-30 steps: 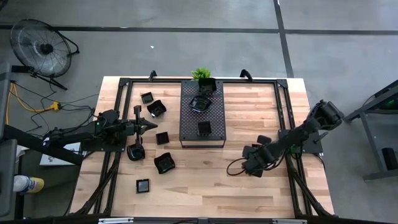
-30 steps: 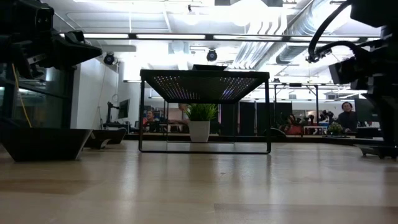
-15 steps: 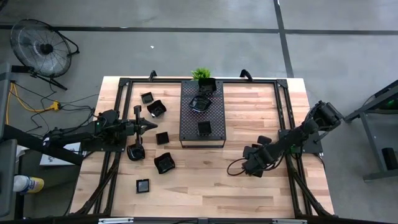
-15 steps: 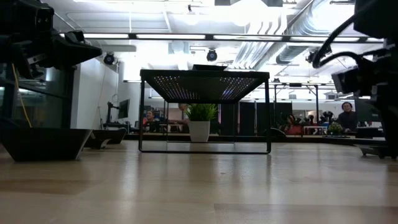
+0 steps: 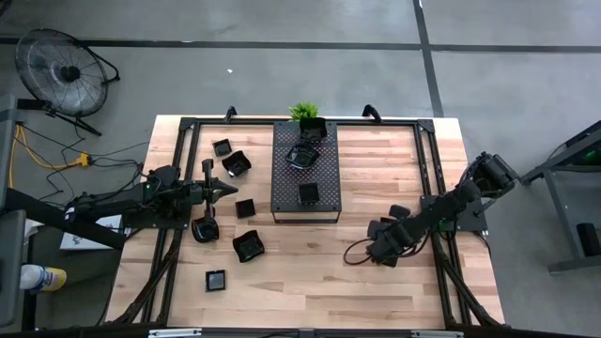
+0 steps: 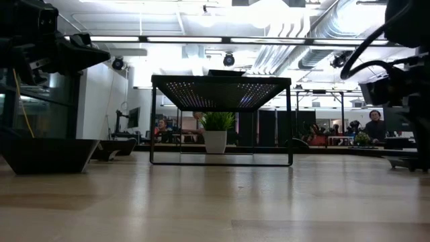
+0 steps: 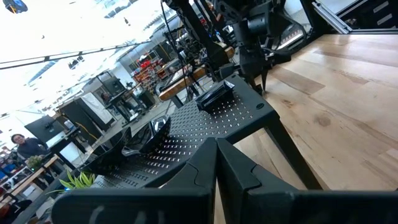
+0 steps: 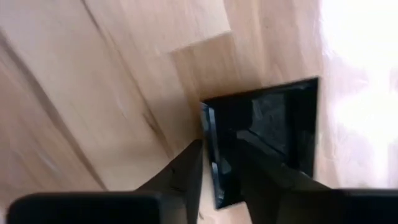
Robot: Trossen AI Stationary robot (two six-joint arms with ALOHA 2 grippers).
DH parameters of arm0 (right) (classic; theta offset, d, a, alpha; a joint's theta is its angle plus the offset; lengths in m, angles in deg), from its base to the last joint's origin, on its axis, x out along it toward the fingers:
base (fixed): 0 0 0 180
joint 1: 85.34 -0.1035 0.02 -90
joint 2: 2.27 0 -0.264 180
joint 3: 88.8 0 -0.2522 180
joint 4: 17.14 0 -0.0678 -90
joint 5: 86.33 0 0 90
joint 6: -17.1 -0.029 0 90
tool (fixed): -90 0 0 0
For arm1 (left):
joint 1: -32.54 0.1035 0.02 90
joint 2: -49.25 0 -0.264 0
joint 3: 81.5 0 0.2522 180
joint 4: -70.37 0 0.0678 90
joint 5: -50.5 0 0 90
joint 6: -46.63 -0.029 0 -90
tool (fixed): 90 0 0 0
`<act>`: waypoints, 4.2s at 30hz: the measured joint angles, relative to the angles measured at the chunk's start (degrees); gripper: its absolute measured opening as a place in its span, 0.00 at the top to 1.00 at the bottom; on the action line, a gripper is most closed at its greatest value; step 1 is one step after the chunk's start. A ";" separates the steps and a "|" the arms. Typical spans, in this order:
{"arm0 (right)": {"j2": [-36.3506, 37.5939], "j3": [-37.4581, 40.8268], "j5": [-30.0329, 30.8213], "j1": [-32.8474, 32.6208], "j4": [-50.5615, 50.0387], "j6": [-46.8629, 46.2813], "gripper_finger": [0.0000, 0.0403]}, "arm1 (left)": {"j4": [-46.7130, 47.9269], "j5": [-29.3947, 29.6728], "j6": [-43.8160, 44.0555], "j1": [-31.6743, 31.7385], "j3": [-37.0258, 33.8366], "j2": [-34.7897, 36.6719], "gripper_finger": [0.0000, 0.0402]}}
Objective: Pick & Place Mini shaped plates
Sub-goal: Stack the square plate on top of the square plate on the shelf
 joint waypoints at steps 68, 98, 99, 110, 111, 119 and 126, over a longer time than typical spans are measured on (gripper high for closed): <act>-2.29 -38.41 18.95 9.28 -24.81 27.32 0.98 | 0.00 0.00 0.00 -0.02 -0.01 0.00 1.00; -20.20 -62.39 23.13 15.97 -18.85 52.75 0.97 | -0.01 0.00 0.00 -0.02 0.01 0.02 1.00; -20.57 -62.48 23.11 16.16 -18.32 53.02 0.97 | 0.00 0.01 0.00 -0.02 0.00 0.00 1.00; -23.02 -62.48 23.10 17.44 -14.48 54.24 0.98 | 0.00 0.02 0.00 -0.01 0.00 0.01 1.00; -23.26 -62.48 23.11 17.44 -14.18 54.24 0.98 | 0.00 0.00 0.00 -0.02 0.01 0.00 1.00; -24.18 -62.46 22.86 17.45 -13.91 53.20 0.97 | -0.01 0.01 0.00 -0.01 0.01 0.00 1.00; -24.41 -62.46 22.76 17.44 -14.53 53.13 0.98 | 0.00 0.00 0.00 -0.01 -0.01 0.02 1.00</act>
